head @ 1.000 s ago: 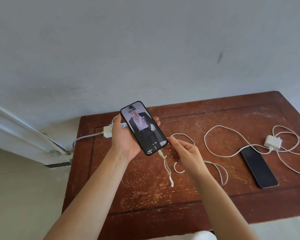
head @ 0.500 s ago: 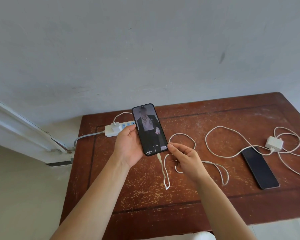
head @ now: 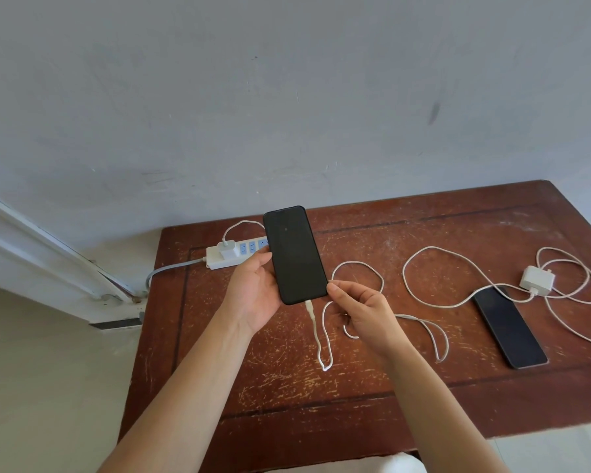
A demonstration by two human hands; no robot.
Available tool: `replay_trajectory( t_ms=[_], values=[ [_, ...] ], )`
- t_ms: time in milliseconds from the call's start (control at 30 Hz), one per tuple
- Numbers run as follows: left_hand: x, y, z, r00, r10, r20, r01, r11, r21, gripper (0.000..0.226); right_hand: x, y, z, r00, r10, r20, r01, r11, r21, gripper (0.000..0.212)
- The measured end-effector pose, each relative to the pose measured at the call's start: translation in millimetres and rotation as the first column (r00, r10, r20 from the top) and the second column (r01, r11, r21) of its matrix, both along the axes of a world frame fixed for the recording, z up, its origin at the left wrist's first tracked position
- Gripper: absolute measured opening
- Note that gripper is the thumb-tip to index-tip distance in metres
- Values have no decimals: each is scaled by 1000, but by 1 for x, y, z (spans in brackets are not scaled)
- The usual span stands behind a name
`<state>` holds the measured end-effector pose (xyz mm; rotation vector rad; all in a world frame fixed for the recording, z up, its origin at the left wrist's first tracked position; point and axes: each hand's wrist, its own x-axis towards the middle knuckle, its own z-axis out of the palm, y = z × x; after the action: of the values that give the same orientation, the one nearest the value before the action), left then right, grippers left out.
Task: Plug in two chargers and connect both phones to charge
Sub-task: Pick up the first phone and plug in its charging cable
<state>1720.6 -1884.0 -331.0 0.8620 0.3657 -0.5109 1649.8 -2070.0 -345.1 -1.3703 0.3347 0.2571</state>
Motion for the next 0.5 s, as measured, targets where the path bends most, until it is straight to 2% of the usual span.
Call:
replay_trajectory(
  t_ms=[200,333,500],
  values=[
    [-3,3,-7,999,-14,33,13,999,42,34,-1,1,-9,1000,0,-8,0,1000,-31,15],
    [-7,4,-8,994,-53,94,39,989,145,30,-2,2,-14,1000,-18,-12,18,999,-27,15],
    [-10,12,-17,985,-112,132,78,968,238,44,0,8,-24,999,-26,-34,25,999,-35,15]
  ],
)
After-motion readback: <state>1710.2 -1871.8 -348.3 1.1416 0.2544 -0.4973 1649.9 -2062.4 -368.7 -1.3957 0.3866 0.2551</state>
